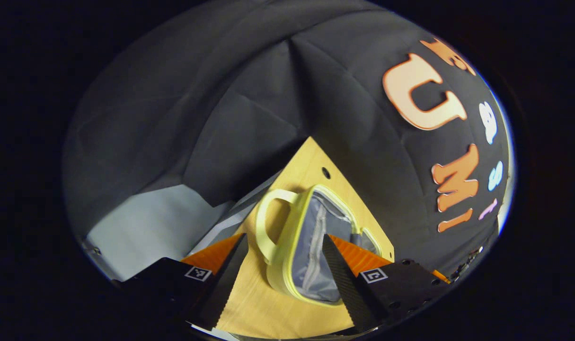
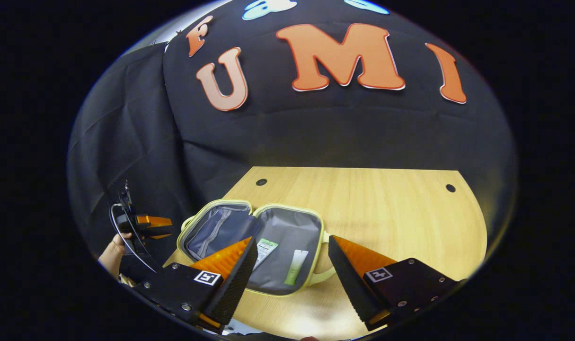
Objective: First open the suitcase, pack the skin care products into it, and then close the suitcase.
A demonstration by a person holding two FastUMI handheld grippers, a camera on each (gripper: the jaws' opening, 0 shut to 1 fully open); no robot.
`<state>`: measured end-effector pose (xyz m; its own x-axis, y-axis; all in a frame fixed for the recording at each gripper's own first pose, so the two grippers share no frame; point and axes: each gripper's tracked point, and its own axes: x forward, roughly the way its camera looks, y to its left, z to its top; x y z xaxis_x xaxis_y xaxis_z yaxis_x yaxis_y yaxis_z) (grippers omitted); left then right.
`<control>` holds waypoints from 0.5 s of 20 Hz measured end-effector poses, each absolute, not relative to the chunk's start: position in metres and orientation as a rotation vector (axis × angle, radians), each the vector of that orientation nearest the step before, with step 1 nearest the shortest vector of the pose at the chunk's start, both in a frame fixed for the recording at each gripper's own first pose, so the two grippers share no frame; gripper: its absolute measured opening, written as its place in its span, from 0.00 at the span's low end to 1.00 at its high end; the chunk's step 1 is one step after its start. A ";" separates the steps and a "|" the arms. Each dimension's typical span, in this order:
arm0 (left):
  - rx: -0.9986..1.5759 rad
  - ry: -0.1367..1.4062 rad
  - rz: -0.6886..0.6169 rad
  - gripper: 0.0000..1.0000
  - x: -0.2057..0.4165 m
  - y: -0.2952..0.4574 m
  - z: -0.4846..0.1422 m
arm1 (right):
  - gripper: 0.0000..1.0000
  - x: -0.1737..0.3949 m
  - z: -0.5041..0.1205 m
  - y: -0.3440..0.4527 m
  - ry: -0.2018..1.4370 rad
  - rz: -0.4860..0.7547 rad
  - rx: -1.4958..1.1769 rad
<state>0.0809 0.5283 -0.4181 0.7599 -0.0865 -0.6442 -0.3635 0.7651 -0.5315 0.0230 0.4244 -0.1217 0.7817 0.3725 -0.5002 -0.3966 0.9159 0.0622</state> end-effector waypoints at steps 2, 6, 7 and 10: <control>-0.742 0.717 0.171 0.98 0.096 0.537 -0.436 | 0.95 0.027 -0.113 0.408 0.525 0.366 -0.027; -0.832 0.697 0.115 0.96 0.129 0.533 -0.450 | 0.95 0.034 -0.107 0.381 0.512 0.282 -0.014; -0.853 0.692 0.109 0.94 0.133 0.532 -0.453 | 0.95 0.035 -0.107 0.376 0.515 0.274 -0.011; -0.910 0.638 0.084 0.76 0.154 0.526 -0.453 | 0.96 0.037 -0.115 0.365 0.535 0.240 0.004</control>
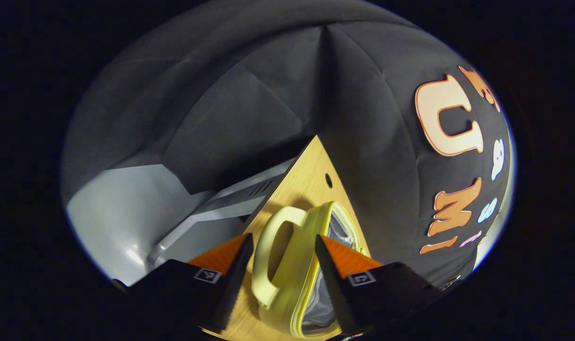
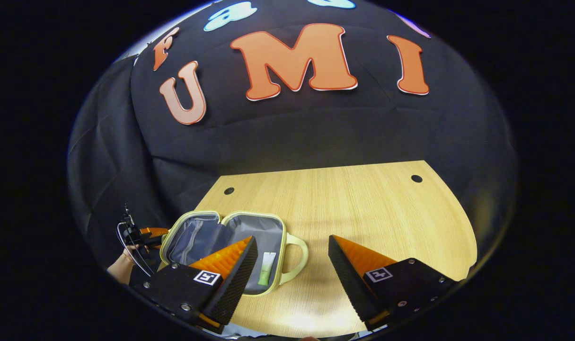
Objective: First open the suitcase, pack the skin care products into it, and then close the suitcase.
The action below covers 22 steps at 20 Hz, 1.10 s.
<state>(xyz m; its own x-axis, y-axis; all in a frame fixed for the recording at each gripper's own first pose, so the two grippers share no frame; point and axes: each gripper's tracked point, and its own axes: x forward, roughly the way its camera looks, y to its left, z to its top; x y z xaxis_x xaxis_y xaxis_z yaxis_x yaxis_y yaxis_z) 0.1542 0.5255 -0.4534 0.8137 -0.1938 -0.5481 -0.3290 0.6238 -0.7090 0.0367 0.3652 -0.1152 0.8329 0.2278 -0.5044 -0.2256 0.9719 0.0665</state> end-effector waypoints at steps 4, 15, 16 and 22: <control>-0.869 0.715 0.270 0.40 0.143 0.545 -0.486 | 0.95 0.043 -0.111 0.360 0.529 0.235 0.037; -0.492 0.668 0.163 0.11 0.157 0.445 -0.320 | 0.96 0.054 -0.083 0.344 0.448 0.272 0.058; -0.445 0.661 0.143 0.11 0.161 0.428 -0.302 | 0.96 0.056 -0.079 0.337 0.427 0.266 0.045; -0.164 0.652 0.031 0.11 0.181 0.304 -0.246 | 0.95 0.056 -0.063 0.298 0.340 0.238 0.001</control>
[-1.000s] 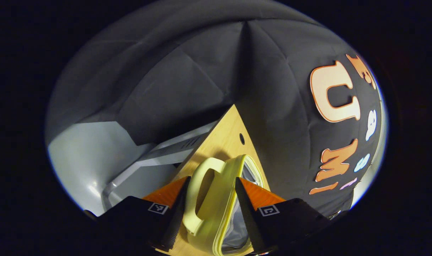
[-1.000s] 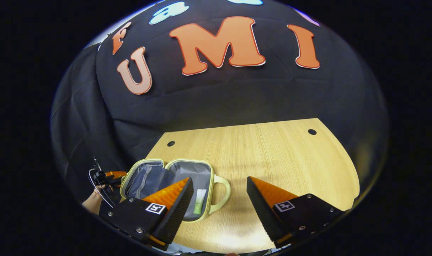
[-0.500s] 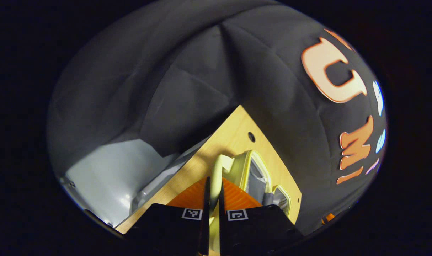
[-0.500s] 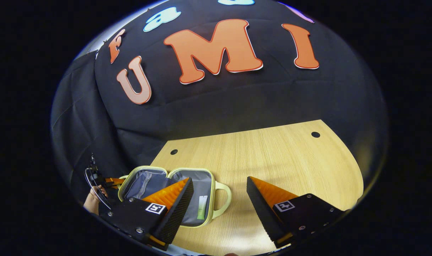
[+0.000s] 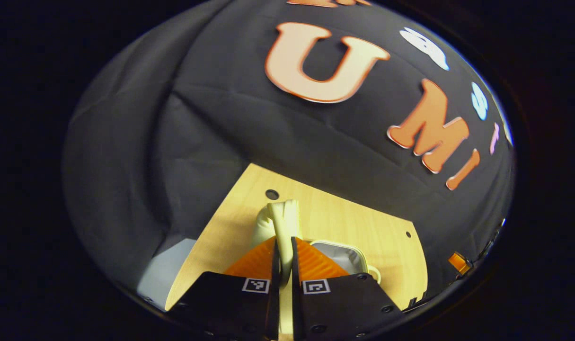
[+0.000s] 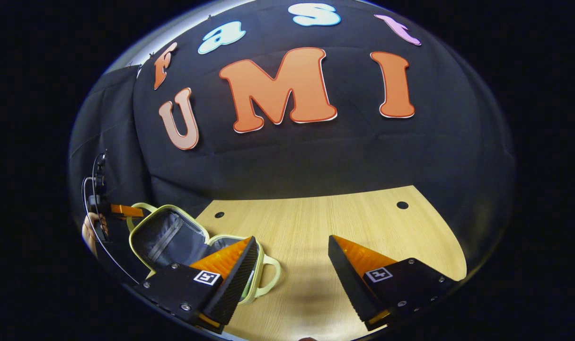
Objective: First open the suitcase, pack the skin care products into it, and then close the suitcase.
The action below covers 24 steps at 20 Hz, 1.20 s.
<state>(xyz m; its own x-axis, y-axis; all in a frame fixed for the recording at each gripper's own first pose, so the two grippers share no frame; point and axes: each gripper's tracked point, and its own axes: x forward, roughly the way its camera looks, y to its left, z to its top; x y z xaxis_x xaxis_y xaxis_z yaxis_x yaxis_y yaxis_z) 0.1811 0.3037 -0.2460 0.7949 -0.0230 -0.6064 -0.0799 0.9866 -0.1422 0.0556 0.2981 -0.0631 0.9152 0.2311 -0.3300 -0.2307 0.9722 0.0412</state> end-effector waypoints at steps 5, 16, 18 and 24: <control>-0.001 0.672 -0.024 0.11 0.184 0.213 -0.242 | 0.96 0.052 -0.058 0.257 0.314 0.234 0.018; 0.087 0.800 -0.195 0.11 0.169 0.022 -0.330 | 0.96 0.042 -0.066 0.134 0.320 0.145 0.051; 0.089 0.852 -0.214 0.11 0.159 0.004 -0.356 | 0.96 0.040 -0.070 0.120 0.329 0.133 0.050; 0.179 0.944 -0.214 0.11 0.147 -0.024 -0.421 | 0.96 0.037 -0.082 0.093 0.361 0.113 0.056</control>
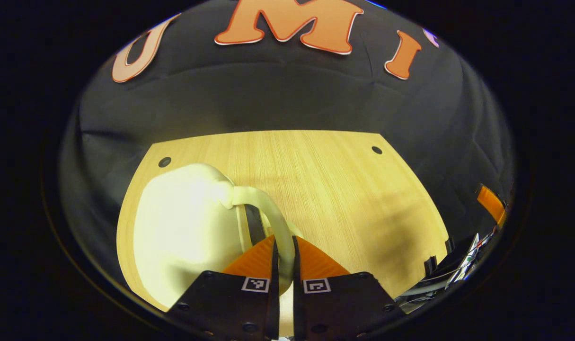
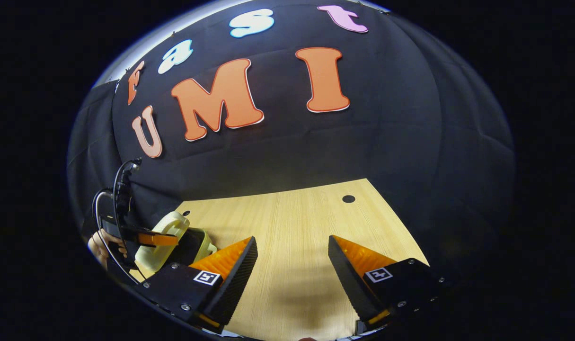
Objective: First open the suitcase, pack the skin care products into it, and then close the suitcase.
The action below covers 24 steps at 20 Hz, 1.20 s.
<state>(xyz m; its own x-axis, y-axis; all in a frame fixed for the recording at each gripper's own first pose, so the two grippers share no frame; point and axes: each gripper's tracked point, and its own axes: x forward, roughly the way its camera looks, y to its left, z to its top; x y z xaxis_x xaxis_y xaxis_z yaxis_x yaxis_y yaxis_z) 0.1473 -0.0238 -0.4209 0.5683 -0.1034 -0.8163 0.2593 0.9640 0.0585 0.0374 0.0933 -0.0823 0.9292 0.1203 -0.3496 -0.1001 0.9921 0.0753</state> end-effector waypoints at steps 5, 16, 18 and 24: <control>0.192 1.009 -0.226 0.12 0.136 -0.037 -0.470 | 0.96 0.033 -0.098 0.081 0.401 0.102 0.058; 0.250 1.103 -0.181 0.18 0.131 -0.045 -0.511 | 0.96 0.034 -0.101 0.079 0.432 0.127 0.042; 0.168 1.090 -0.137 0.34 0.128 -0.045 -0.501 | 0.96 0.034 -0.100 0.080 0.438 0.139 0.040; 0.009 0.801 -0.090 0.96 0.137 -0.076 -0.394 | 0.95 0.033 -0.083 0.083 0.399 0.193 0.015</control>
<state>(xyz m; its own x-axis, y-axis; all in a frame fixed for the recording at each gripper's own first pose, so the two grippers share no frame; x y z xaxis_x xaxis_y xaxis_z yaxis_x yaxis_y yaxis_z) 0.1365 -0.0762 -0.3938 0.6924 -0.0771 -0.7174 0.0839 0.9961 -0.0261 0.0325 0.0833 -0.0832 0.9032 0.1900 -0.3850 -0.1843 0.9815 0.0521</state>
